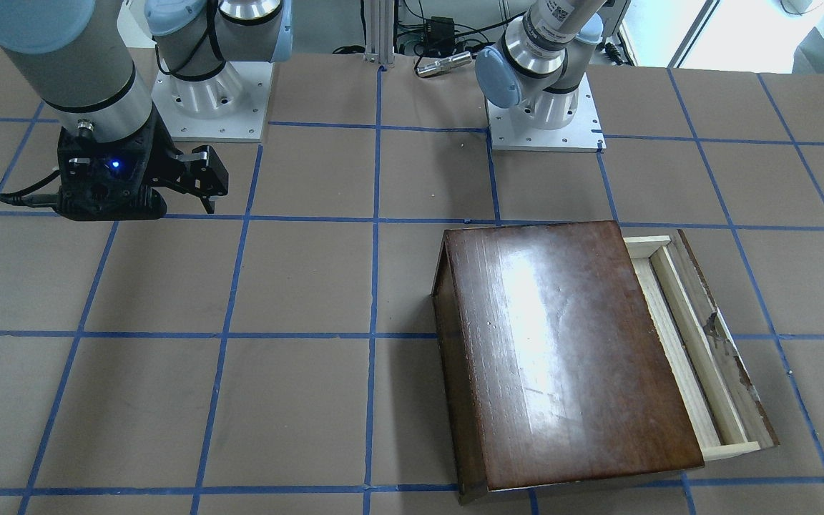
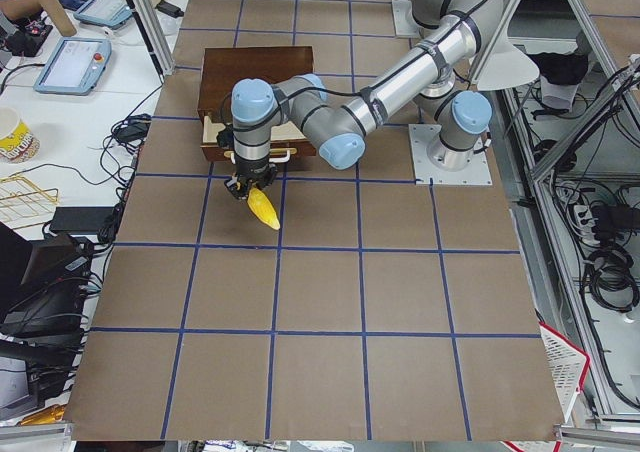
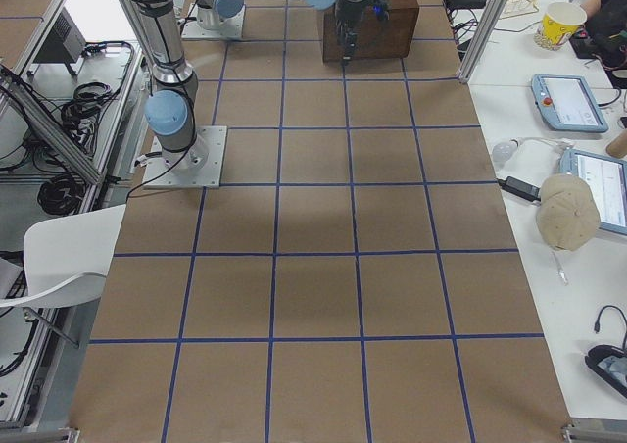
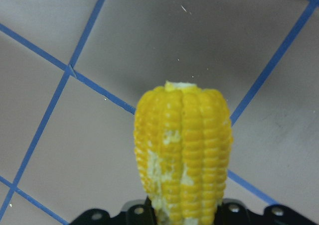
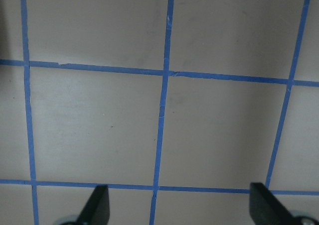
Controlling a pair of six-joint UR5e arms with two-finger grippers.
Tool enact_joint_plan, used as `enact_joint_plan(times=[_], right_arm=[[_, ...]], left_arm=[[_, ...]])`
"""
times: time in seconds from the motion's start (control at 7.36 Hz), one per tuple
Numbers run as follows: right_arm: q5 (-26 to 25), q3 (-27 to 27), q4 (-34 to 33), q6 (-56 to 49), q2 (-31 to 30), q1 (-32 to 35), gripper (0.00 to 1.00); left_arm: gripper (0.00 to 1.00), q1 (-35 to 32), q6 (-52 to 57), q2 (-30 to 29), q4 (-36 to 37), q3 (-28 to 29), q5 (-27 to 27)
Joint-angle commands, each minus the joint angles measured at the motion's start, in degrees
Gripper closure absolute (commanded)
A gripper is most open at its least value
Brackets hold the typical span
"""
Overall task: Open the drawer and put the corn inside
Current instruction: 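Lift the corn cob and carry it over the open drawer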
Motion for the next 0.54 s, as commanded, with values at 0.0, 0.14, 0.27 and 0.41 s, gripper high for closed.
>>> enact_joint_plan(times=[0.0, 0.14, 0.27, 0.41], right_arm=[[0.0, 0.0, 0.0, 0.0, 0.0, 0.0, 0.00], [0.0, 0.0, 0.0, 0.0, 0.0, -0.1, 0.00], [0.0, 0.0, 0.0, 0.0, 0.0, -0.1, 0.00], [0.0, 0.0, 0.1, 0.0, -0.1, 0.0, 0.00]], left_arm=[[0.91, -3.9, -17.4, 0.6, -5.8, 3.6, -0.1], [0.91, -5.9, -25.5, 1.0, -6.6, 4.1, 0.2], [0.91, -7.9, -31.7, 1.4, -8.1, 4.2, 0.3], [0.91, -9.1, -41.0, 1.9, -9.8, 4.2, 0.3]])
